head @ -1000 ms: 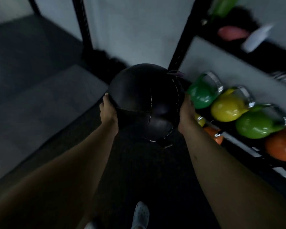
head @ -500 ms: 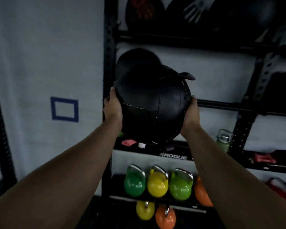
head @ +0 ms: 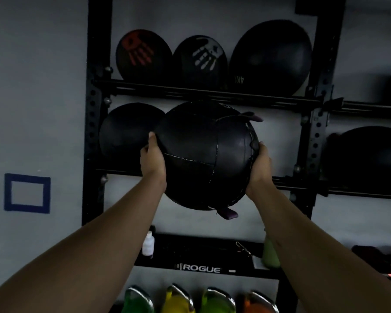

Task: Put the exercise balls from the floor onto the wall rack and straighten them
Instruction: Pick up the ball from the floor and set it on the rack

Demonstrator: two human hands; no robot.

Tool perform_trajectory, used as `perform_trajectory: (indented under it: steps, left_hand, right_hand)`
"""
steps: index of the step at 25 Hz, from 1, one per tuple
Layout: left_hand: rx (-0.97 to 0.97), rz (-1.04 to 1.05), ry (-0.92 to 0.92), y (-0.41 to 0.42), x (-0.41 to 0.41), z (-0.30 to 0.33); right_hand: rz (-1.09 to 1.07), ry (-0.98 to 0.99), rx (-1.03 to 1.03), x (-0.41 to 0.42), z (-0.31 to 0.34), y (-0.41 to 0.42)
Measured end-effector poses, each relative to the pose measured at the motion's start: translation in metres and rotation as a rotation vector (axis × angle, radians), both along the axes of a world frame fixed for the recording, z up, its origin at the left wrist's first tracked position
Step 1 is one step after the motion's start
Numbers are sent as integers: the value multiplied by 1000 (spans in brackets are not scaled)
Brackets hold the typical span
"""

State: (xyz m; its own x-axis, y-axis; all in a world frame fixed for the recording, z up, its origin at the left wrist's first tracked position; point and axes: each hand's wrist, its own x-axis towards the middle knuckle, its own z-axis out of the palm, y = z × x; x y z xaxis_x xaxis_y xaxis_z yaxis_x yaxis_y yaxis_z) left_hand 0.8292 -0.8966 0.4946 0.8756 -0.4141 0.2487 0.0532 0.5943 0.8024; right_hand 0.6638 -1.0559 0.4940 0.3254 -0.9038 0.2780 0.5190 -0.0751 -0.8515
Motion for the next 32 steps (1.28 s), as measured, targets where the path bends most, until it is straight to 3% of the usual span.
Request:
perform_trajectory:
  steps: [13,19,22,26,32]
  left_hand:
    - [87,130,-81,-198,124,52]
    - [194,229,-717,-268,163,32]
    - [300,216,-679,-300,187,33]
    - [344,376,-676,-314,187,25]
    - [455,365,-713,-297,179,31]
  right_hand:
    - [-52,28,-114,131,50,-202]
    - [-224,171,-405,177,42,-265]
    - [-210,344,-414,199,48,-298]
    - [-221,349,-421,205,46,-307]
    - [-177,462,-452,189,52,-293]
